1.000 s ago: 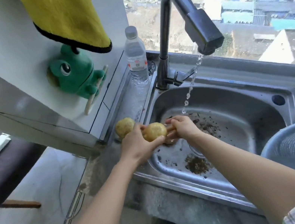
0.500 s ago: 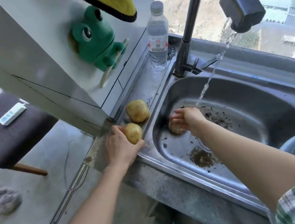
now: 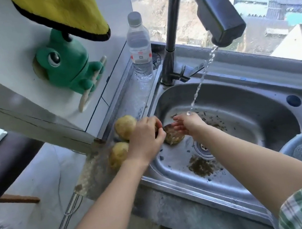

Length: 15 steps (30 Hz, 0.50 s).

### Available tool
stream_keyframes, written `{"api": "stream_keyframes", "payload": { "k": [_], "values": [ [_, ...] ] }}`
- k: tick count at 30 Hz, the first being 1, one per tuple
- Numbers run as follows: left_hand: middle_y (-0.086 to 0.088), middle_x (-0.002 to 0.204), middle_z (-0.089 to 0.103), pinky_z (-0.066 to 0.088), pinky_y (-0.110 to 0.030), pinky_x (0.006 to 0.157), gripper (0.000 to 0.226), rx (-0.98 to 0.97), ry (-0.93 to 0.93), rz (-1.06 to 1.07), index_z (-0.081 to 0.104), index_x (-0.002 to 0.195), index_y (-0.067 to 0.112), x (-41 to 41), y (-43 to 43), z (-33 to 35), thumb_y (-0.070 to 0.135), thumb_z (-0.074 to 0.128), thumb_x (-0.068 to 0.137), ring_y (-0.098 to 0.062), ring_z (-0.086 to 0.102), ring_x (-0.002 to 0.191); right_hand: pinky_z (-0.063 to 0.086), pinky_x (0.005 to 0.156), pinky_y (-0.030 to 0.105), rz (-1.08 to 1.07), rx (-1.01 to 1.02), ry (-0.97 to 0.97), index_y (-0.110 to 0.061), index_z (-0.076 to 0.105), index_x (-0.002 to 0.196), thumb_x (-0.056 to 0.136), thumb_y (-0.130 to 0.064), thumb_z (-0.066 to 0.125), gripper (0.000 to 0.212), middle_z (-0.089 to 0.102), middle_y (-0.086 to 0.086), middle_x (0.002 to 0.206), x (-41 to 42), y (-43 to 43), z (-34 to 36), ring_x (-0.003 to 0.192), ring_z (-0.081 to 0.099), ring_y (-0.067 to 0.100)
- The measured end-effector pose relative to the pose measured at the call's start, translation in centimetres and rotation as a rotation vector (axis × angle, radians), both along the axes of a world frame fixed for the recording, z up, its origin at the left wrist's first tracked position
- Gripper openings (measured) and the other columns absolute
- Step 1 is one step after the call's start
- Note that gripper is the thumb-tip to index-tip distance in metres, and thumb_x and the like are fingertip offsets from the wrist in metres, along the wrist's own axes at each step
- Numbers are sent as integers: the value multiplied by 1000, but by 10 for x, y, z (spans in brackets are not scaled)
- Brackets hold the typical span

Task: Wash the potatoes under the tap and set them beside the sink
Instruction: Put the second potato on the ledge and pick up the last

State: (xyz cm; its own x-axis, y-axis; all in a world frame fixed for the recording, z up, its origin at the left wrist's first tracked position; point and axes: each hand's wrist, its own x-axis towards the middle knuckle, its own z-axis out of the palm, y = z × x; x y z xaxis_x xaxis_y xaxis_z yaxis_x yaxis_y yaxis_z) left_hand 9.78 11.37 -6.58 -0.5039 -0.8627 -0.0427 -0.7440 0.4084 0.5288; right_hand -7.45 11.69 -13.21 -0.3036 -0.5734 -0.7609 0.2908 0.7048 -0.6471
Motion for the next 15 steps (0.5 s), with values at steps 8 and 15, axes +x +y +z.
{"api": "stream_keyframes", "payload": {
  "k": [8,15],
  "values": [
    [-18,139,47,42,-41,103,54,406,-385,-86,43,141,8,-63,-32,-79,30,56,93,-35,49,125,30,43,22,60,101,88,-10,53,79,96,-5,47,18,49,7,64,-33,12,-38,48,41,16],
    [-16,159,25,35,-42,113,76,480,-517,-188,23,157,22,-90,-51,-143,31,61,91,-41,36,137,35,53,29,20,194,100,10,60,114,96,-6,43,29,44,8,75,-40,20,-81,64,44,20]
  ]
}}
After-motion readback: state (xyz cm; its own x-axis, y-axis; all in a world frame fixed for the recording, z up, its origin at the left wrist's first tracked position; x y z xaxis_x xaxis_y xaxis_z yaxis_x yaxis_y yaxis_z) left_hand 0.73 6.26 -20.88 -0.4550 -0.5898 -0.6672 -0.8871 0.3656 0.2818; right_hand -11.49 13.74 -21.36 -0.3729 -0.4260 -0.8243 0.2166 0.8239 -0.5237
